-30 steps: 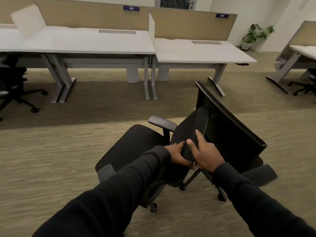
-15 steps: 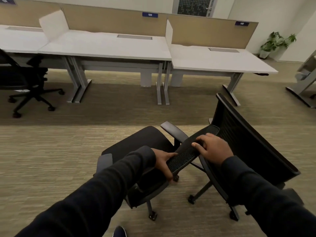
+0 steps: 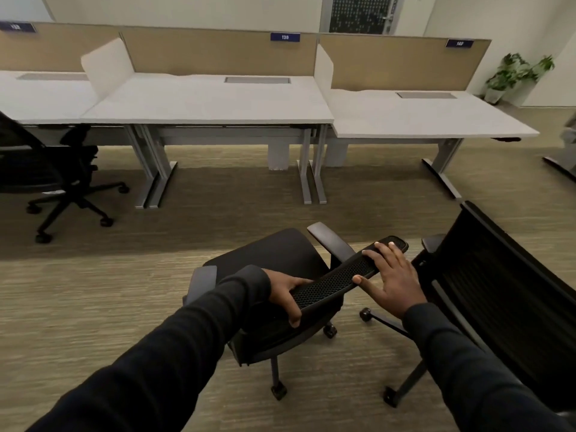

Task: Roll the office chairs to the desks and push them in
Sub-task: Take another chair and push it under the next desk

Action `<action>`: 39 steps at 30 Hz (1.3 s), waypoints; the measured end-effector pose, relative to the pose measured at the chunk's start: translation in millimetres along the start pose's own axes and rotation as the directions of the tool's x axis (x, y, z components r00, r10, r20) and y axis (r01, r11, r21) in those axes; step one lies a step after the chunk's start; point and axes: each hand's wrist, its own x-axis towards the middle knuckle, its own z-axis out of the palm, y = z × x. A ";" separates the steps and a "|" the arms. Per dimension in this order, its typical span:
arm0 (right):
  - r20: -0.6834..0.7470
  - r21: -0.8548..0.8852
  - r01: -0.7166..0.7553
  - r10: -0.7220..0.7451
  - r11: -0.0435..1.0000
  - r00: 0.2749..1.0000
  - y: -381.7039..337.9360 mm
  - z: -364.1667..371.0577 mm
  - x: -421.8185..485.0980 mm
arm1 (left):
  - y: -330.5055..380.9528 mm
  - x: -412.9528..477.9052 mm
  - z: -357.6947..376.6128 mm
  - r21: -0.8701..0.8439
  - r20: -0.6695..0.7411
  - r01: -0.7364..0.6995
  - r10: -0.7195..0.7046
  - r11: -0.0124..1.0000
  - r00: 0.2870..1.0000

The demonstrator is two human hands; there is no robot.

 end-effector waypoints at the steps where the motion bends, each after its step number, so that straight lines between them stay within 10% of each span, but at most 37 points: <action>1: 0.005 0.005 -0.006 0.006 1.000 1.000 -9.3 3.4 9.8 | -7.5 -0.8 -13.1 -0.010 0.000 0.002 -0.002 1.000 1.000; 26: 0.051 -0.089 -0.036 0.041 0.995 0.998 -117.2 45.4 401.0 | -102.4 79.7 -405.4 -0.055 -0.281 0.087 -0.099 0.995 0.955; 39: 0.191 -0.144 -0.063 0.091 0.988 0.977 -140.4 54.4 608.1 | -112.9 134.3 -595.2 0.232 -0.582 0.193 -0.023 0.953 0.813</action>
